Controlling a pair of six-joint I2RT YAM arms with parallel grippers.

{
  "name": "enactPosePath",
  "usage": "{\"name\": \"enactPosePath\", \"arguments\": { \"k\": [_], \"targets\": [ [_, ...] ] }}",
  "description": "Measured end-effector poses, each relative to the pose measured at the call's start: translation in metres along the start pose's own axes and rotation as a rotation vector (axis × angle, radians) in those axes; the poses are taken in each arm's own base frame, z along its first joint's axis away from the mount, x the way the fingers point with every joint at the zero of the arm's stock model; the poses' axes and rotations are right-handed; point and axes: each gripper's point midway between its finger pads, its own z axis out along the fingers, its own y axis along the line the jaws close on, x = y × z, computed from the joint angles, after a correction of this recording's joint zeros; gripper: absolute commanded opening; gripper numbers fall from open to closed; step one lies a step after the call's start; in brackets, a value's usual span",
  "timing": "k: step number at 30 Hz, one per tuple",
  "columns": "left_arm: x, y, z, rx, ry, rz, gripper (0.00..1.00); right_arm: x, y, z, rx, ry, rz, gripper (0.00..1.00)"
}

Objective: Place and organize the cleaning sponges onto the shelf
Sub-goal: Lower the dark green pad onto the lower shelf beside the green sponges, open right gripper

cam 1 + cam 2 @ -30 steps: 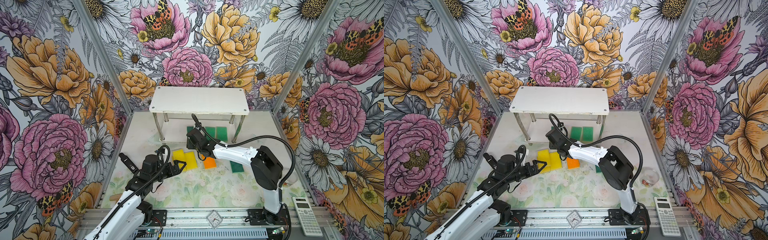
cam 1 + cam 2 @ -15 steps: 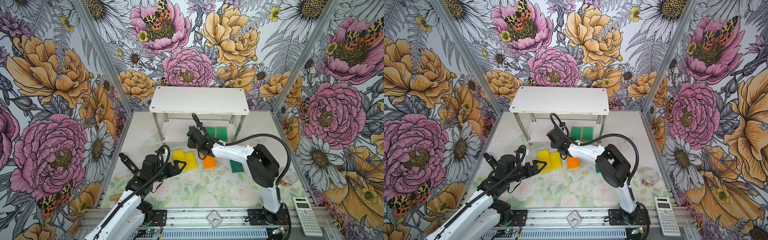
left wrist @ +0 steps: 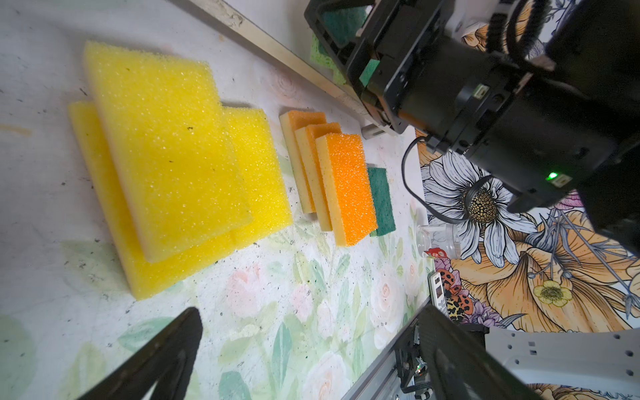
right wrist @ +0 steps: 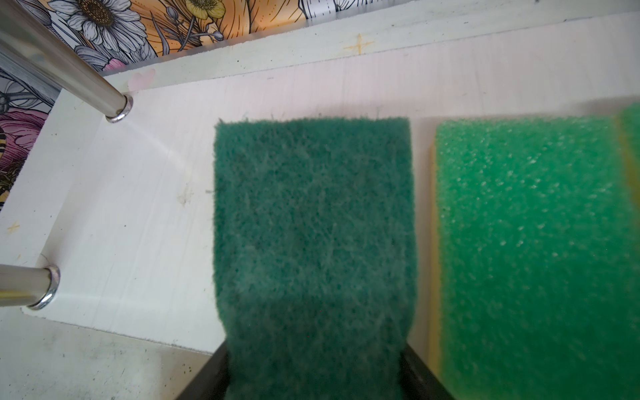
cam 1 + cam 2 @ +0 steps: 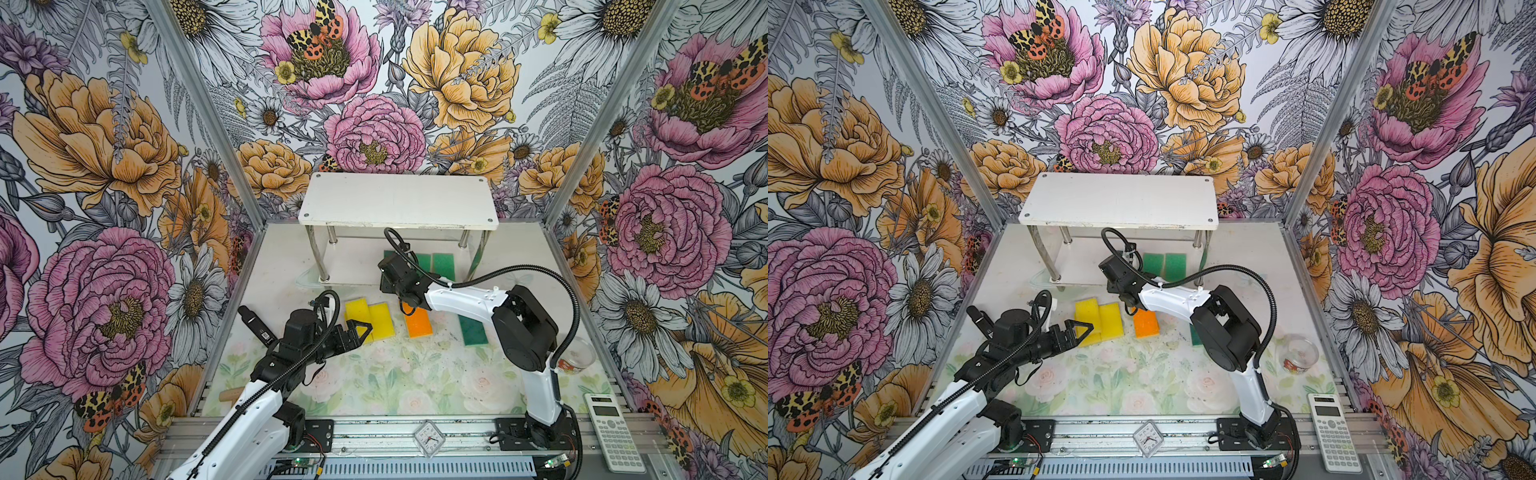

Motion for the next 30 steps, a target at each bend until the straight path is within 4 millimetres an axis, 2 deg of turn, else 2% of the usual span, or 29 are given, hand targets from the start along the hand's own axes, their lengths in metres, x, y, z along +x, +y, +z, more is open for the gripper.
{"name": "enactPosePath", "arguments": {
  "k": [13,23,30],
  "targets": [
    [0.0,-0.002,-0.002,0.007,-0.007,-0.002,0.99,0.003,-0.005,0.01,0.021,0.005,-0.009,0.62],
    [0.0,-0.001,-0.002,0.006,-0.007,-0.002,0.99,-0.011,-0.024,0.018,0.057,-0.01,0.001,0.62],
    [0.0,-0.001,-0.002,0.006,-0.006,-0.003,0.99,-0.012,-0.023,0.019,0.056,-0.011,-0.001,0.62]
  ]
}}
